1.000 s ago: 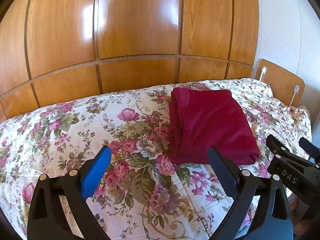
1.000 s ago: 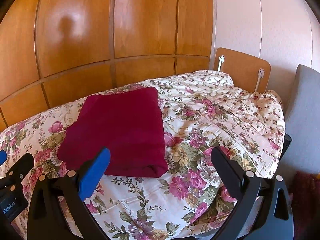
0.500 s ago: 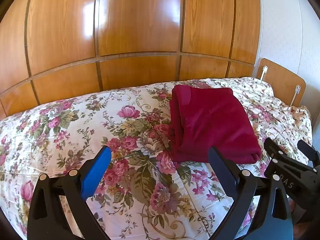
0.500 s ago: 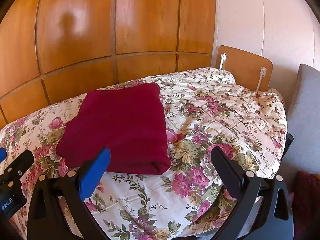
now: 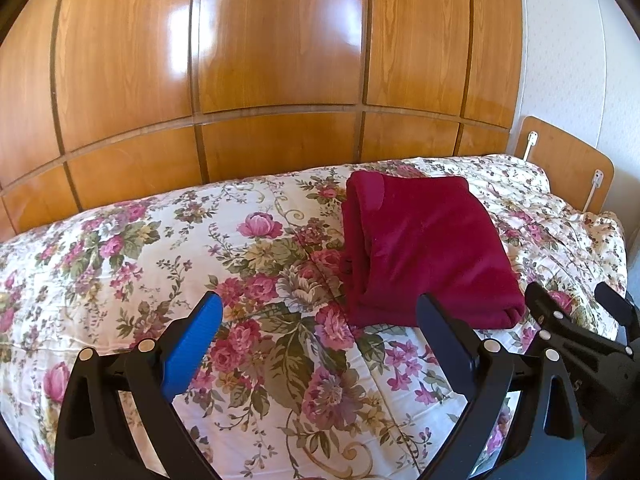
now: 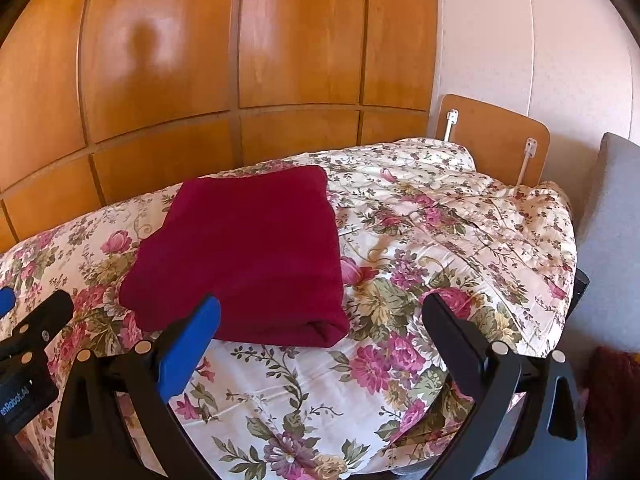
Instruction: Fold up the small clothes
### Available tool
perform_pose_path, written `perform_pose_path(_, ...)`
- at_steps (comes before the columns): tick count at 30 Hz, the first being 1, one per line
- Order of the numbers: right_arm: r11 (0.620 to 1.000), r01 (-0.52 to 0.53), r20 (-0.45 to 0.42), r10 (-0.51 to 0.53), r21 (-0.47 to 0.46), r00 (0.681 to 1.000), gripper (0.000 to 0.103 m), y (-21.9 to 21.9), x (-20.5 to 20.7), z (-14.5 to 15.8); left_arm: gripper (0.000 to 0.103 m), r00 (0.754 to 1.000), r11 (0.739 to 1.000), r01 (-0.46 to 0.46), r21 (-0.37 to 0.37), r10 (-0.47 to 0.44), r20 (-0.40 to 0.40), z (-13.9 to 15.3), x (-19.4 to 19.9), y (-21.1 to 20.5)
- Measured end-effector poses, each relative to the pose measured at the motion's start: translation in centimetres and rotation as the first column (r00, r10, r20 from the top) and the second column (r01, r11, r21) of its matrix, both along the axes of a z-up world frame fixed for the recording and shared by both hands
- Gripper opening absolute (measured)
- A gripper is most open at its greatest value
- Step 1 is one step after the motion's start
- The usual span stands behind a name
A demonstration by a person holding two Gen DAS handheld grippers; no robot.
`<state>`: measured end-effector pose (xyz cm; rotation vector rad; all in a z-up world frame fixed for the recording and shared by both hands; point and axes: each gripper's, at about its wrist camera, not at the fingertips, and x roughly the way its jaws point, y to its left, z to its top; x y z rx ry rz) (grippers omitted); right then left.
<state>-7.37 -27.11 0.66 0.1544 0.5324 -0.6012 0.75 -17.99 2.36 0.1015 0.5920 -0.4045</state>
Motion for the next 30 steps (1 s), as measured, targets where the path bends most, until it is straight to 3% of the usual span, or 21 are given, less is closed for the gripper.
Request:
perform_pose_path(27, 1.000, -0.017, -0.022, 0.017, 0.009, 1.000, 0.101, 0.38, 0.33, -0.52, 0.099, 0.999, 1.000, -0.016, -0.014, 0.017, 0.032, 0.77, -0.20, 0.16)
perform_pose_path(30, 1.000, -0.015, -0.025, 0.015, 0.012, 1.000, 0.101, 0.30, 0.36, -0.63, 0.099, 1.000, 1.000, -0.012, -0.014, 0.012, 0.004, 0.34, 0.19, 0.27)
